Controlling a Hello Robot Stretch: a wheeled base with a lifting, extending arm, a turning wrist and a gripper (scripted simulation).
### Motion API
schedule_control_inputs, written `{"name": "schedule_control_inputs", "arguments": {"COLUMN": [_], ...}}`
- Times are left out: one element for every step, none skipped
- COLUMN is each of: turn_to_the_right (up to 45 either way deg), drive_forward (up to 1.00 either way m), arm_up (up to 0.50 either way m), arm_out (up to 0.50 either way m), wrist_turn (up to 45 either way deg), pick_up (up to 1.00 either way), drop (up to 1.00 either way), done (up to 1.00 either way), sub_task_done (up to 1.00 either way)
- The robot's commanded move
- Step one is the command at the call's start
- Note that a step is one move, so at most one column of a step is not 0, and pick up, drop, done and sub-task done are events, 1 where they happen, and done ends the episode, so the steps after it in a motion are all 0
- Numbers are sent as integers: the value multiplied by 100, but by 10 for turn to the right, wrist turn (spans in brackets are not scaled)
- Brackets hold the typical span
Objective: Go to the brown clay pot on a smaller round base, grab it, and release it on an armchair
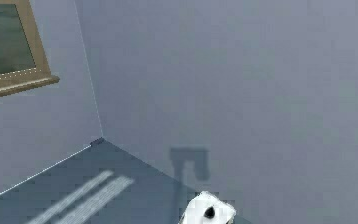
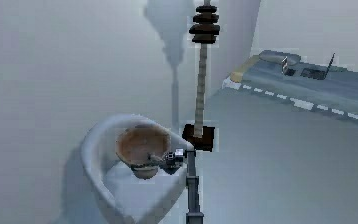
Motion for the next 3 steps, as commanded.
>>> {"name": "schedule_control_inputs", "arguments": {"turn_to_the_right": [0, 0, 0], "drive_forward": [0, 0, 0], "arm_up": [10, 0, 0], "arm_out": [0, -8, 0], "wrist_turn": [0, 0, 0], "pick_up": [0, 0, 0], "drop": [0, 0, 0], "done": [0, 0, 100], "sub_task_done": [0, 0, 0]}}
